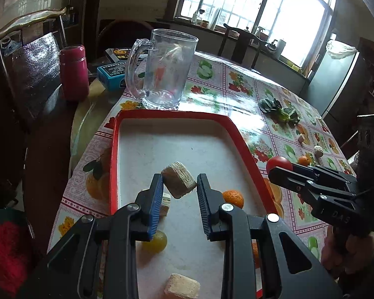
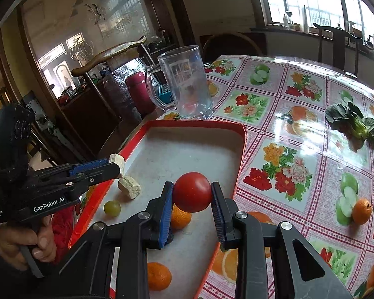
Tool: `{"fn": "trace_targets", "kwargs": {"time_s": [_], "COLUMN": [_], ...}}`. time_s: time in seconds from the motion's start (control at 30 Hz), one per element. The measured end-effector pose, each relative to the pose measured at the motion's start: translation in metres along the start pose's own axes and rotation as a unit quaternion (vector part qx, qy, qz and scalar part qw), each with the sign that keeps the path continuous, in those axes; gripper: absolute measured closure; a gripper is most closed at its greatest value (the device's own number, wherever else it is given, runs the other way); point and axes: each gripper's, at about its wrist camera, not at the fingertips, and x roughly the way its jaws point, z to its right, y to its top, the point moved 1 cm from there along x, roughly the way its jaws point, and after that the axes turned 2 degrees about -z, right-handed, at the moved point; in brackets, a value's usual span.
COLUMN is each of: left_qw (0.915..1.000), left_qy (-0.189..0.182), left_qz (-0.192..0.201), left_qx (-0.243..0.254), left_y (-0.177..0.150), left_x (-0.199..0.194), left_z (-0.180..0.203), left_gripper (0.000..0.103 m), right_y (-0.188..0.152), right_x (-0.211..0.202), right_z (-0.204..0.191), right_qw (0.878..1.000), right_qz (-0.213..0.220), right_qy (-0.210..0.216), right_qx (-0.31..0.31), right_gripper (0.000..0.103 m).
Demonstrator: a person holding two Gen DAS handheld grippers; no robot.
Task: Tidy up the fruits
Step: 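Carry the white block with the left tool while the right tool carries the tomato to the tray, then open the left tool over the tray while the right tool releases the tomato there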
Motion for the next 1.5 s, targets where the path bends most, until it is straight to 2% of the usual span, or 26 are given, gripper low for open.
{"fn": "trace_targets", "kwargs": {"time_s": [0.37,0.67,0.87,0.97,1.07,1.5], "left_qw": [0.9996,0.9978,0.9965,0.9963,0.9954,0.9970], "left_qy": [0.007,0.022,0.021,0.026,0.042,0.043], "left_qz": [-0.027,-0.061,-0.078,-0.081,-0.085,-0.063], "left_qx": [-0.007,-0.015,-0.021,-0.018,-0.017,-0.015], "left_y": [0.013,0.017,0.016,0.016,0.014,0.011], "left_x": [0.030,0.061,0.068,0.069,0.071,0.044], "left_z": [-0.013,-0.023,-0.026,-0.025,-0.024,-0.013], "left_gripper": [0.078,0.078,0.077,0.075,0.067,0.066], "right_y": [0.013,0.011,0.008,0.008,0.007,0.001], "right_x": [0.042,0.069,0.082,0.080,0.079,0.029], "right_z": [-0.002,0.002,-0.001,-0.003,-0.005,-0.005], "right_qw": [0.999,0.998,0.996,0.997,0.996,0.999], "right_qz": [-0.032,-0.064,-0.081,-0.077,-0.077,-0.038], "right_qy": [0.006,0.000,-0.002,-0.006,-0.008,0.000], "right_qx": [-0.008,-0.016,-0.025,-0.030,-0.034,-0.025], "right_gripper": [0.073,0.073,0.072,0.069,0.065,0.065]}}
